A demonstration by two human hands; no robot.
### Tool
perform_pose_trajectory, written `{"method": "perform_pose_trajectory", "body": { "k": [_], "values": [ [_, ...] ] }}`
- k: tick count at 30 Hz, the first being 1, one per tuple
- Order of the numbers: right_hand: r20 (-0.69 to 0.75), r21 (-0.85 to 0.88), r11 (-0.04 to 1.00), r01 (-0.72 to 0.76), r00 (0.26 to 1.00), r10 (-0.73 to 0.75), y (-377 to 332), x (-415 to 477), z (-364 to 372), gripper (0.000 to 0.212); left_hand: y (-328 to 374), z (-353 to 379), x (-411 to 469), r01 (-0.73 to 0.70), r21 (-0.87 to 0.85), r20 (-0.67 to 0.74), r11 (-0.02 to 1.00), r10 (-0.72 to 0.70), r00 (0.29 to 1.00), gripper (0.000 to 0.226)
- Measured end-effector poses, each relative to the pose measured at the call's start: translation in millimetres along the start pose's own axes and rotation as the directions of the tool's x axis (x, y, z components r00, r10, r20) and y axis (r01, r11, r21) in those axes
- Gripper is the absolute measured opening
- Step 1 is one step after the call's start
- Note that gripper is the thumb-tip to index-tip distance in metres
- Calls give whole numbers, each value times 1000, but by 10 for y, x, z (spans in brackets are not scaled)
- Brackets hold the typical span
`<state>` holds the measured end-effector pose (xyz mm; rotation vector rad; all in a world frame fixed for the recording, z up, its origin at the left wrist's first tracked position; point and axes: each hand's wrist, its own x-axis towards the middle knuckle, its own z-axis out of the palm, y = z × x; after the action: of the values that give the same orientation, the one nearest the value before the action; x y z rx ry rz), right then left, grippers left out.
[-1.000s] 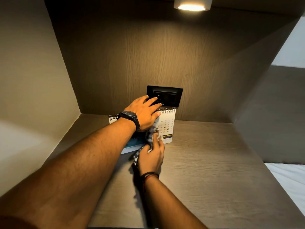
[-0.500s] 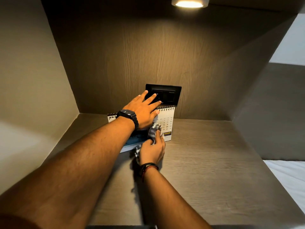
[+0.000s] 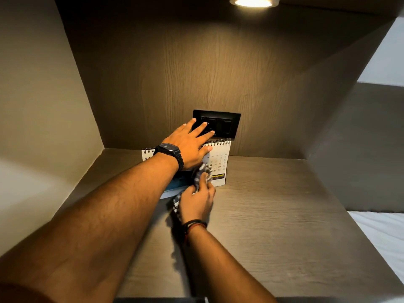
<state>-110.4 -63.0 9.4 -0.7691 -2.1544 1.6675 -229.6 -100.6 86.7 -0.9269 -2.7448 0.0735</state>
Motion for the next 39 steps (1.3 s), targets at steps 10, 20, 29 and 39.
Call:
{"method": "perform_pose_trajectory", "body": {
  "k": [10, 20, 29, 39],
  "values": [
    [-36, 132, 979, -156, 986, 162, -159, -34, 89, 52, 8, -10, -12, 6, 13, 7, 1000, -6, 1000, 58],
    [167, -239, 933, 268, 958, -233, 104, 95, -628, 47, 1, -79, -38, -19, 66, 3, 998, 19, 1000, 79],
    [-102, -801, 596, 60, 967, -235, 509, 706, -2352, 52, 1075, -1, -256, -291, -63, -319, 955, 257, 912, 80],
    [101, -895, 413, 168, 979, -179, 1117, 631, -2847, 58, 2270, 831, -633, -178, -255, 225, 951, 237, 945, 92]
  ]
}}
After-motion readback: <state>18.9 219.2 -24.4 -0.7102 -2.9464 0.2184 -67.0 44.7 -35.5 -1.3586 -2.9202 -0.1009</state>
